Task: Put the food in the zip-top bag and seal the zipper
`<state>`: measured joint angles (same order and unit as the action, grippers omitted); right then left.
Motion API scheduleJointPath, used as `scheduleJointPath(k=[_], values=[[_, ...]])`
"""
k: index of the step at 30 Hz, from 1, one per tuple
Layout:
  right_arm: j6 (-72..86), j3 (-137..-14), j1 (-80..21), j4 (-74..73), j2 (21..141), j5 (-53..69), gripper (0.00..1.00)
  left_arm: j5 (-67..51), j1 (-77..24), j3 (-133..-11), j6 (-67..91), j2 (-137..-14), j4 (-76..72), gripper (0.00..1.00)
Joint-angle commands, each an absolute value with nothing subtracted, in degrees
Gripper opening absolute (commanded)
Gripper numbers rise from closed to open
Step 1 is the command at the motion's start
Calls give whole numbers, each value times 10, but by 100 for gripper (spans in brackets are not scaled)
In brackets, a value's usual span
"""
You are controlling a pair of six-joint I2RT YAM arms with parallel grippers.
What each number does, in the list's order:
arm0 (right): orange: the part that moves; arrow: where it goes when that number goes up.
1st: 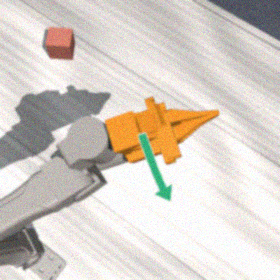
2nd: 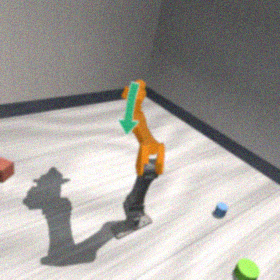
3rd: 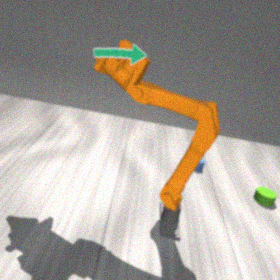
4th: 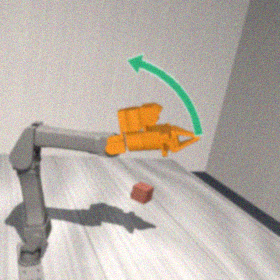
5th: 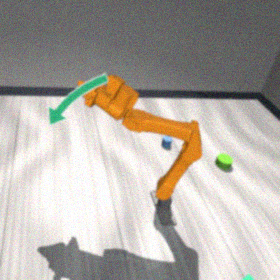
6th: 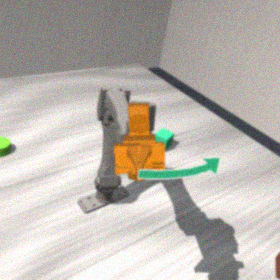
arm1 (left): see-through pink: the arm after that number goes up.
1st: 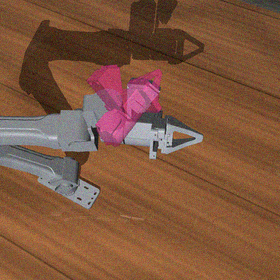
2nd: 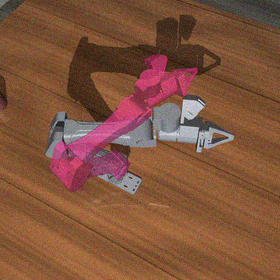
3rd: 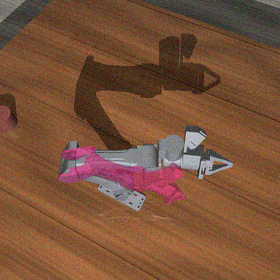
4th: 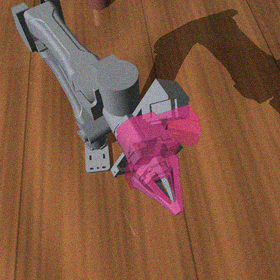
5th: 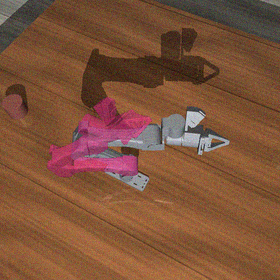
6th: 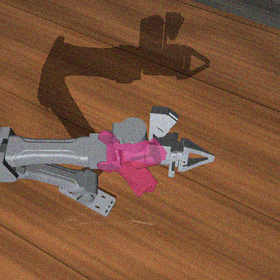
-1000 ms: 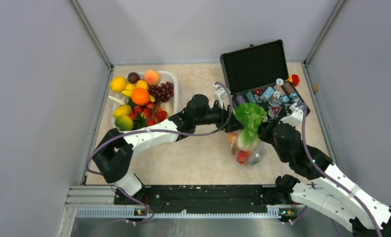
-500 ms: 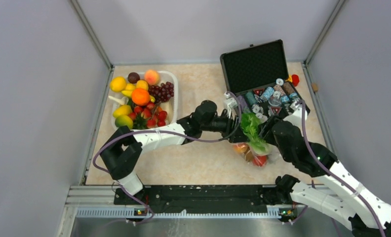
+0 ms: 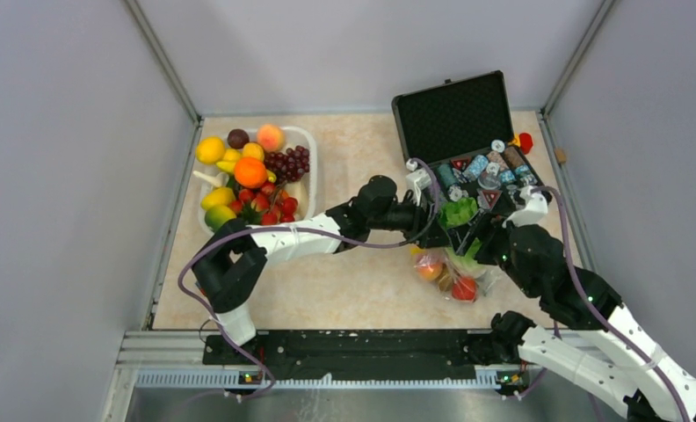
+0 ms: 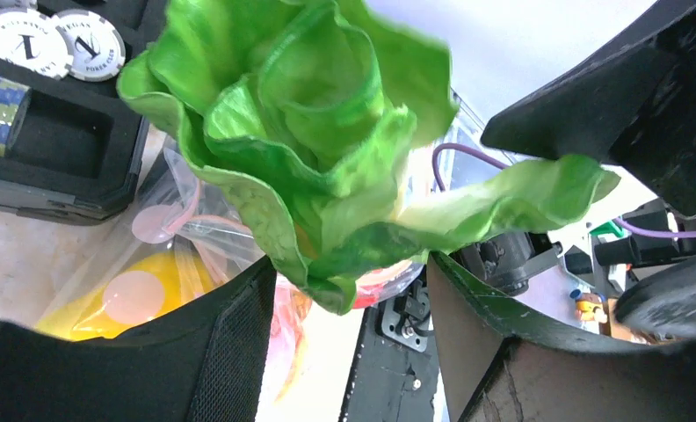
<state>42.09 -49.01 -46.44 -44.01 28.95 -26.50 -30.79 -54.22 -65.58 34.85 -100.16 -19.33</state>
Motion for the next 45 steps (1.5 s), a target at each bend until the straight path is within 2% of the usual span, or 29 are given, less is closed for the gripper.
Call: scheduleJointPath(k=[1, 5, 8, 13, 18, 22, 27, 29, 30, 33, 39, 41, 45], values=[[376, -489, -466, -450, 314, -233, 81, -303, -541, -684, 350, -1008, -224, 64], [408, -491, -467, -479, 315, -293, 80, -313, -541, -681, 351, -1013, -222, 64], [427, -488, -466, -473, 291, -319, 76, -319, -541, -673, 346, -1006, -221, 64], [453, -498, -467, -508, 259, -353, 76, -321, -541, -685, 317, -1001, -192, 65], [437, -528, -466, -571, 331, -339, 84, -340, -541, -698, 319, -1014, -192, 65], [424, -521, -466, -557, 413, -322, 84, -344, -541, -696, 318, -1008, -200, 65], [433, -498, -465, -541, 407, -369, 56, -337, -540, -686, 308, -994, -194, 65], [426, -484, -466, -524, 384, -366, 35, -332, -541, -678, 303, -988, -192, 65], [425, -477, -466, -518, 375, -363, 29, -332, -541, -676, 301, -986, -189, 65], [434, -463, -466, -518, 370, -352, 14, -330, -538, -674, 295, -979, -182, 65], [491, -452, -466, -555, 382, -384, 10, -318, -516, -638, 295, -928, -171, 69], [510, -453, -465, -563, 379, -397, 3, -301, -513, -622, 288, -908, -155, 70], [544, -456, -465, -590, 364, -434, 2, -275, -512, -601, 306, -899, -134, 70]])
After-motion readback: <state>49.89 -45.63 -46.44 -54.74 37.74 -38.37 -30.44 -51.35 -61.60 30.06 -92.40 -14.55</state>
